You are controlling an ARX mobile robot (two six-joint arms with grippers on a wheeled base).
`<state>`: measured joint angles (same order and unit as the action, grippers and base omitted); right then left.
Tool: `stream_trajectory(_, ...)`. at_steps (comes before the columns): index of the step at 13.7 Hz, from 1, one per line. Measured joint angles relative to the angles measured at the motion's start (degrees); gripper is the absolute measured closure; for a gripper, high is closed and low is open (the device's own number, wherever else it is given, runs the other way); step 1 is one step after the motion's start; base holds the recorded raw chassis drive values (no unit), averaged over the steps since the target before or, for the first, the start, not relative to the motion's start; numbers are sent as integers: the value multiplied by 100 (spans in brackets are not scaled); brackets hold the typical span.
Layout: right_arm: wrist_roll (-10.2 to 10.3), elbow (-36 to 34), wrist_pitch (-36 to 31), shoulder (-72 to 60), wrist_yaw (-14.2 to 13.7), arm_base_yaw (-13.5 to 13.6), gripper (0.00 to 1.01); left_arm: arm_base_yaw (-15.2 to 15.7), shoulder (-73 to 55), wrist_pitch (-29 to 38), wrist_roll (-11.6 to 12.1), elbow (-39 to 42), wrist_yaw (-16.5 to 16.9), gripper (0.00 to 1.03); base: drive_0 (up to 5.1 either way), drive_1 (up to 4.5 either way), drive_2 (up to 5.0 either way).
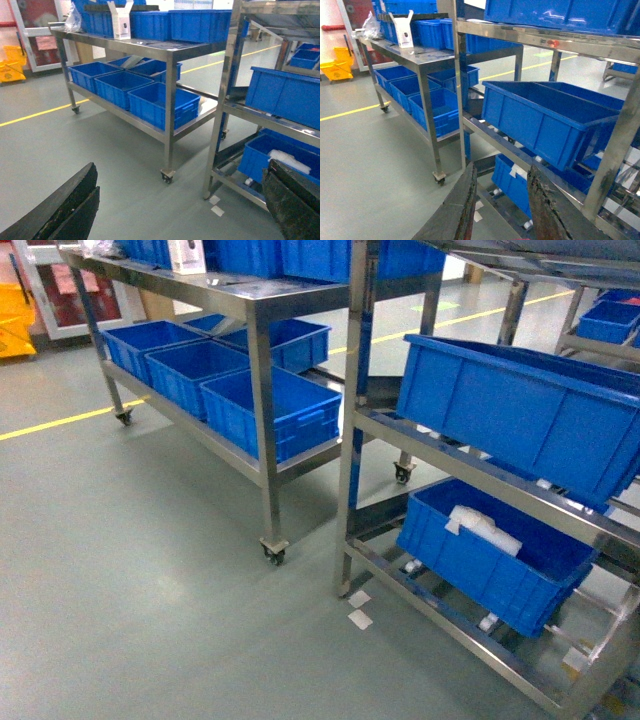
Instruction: Pick red block from blue box to shelf
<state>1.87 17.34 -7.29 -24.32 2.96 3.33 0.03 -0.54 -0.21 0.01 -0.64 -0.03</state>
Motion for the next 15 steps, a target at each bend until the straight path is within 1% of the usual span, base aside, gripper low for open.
stream_trajectory(15, 0, 0, 0, 0, 0, 0, 76, 0, 0, 0, 0, 0, 2, 5, -158, -158, -158)
